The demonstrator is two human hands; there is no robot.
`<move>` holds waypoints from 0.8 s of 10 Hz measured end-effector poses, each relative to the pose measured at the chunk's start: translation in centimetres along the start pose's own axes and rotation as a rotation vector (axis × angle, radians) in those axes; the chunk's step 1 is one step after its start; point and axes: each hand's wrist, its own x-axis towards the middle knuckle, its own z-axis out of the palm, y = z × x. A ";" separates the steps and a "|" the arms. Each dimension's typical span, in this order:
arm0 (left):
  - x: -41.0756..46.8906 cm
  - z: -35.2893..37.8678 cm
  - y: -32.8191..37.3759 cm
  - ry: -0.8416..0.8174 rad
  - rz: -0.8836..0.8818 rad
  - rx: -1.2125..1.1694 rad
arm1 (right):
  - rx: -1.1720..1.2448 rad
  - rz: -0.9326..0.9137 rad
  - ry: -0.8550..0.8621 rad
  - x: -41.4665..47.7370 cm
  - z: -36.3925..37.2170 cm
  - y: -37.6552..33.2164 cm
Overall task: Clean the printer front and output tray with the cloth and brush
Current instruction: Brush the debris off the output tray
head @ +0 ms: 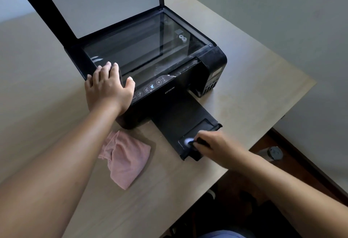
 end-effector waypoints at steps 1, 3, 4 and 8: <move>0.0 0.0 0.0 -0.003 0.001 0.002 | 0.125 0.143 0.156 0.0 -1.4 1.2; 0.0 0.0 0.1 -0.001 0.005 0.001 | 0.100 0.250 0.052 0.2 -2.9 0.3; 0.0 0.0 0.0 -0.004 0.009 0.002 | -0.020 0.334 0.084 0.7 -4.0 0.1; -0.1 0.2 0.0 -0.003 0.015 -0.003 | -0.078 0.245 -0.149 2.0 -3.6 -2.7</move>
